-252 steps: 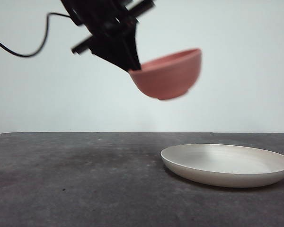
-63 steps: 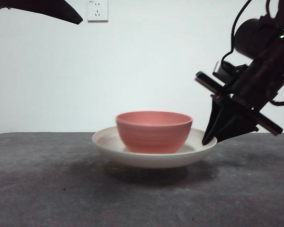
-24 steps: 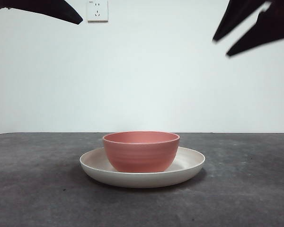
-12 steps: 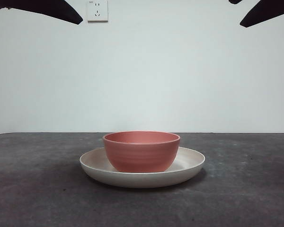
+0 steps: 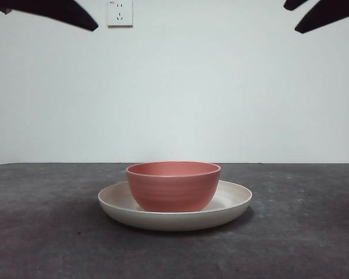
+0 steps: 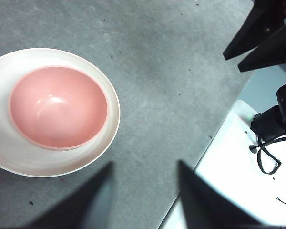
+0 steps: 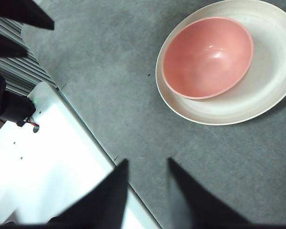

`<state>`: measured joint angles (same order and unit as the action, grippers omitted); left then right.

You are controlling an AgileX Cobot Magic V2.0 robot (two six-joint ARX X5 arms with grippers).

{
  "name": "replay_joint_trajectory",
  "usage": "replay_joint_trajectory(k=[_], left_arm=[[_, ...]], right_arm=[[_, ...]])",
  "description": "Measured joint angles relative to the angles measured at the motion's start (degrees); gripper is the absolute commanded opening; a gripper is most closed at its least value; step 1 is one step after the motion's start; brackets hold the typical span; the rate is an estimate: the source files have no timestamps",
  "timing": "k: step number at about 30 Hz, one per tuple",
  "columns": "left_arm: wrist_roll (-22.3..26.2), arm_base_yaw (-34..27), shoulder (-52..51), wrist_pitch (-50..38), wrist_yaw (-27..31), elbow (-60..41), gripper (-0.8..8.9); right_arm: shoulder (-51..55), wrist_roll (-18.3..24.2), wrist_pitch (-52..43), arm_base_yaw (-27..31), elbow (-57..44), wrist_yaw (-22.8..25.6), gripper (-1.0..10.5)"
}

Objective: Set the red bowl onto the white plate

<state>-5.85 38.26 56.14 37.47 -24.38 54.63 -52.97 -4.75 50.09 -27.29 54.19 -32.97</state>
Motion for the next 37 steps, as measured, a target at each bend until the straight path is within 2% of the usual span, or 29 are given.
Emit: replay_joint_trajectory(k=[29, 32, 37], left_arm=[[0.50, -0.37, -1.40, -0.44, 0.13, -0.07, 0.09], [3.34, -2.34, -4.68, -2.73, 3.96, -0.07, 0.09], [6.43, -10.86, -11.23, -12.92, 16.15, -0.11, 0.09]], right_arm=[[0.00, 0.31, -0.07, 0.00, 0.00, 0.00, 0.1], [0.00, 0.33, -0.09, 0.00, 0.00, 0.00, 0.1], [0.00, 0.33, -0.11, 0.00, 0.00, 0.00, 0.1]])
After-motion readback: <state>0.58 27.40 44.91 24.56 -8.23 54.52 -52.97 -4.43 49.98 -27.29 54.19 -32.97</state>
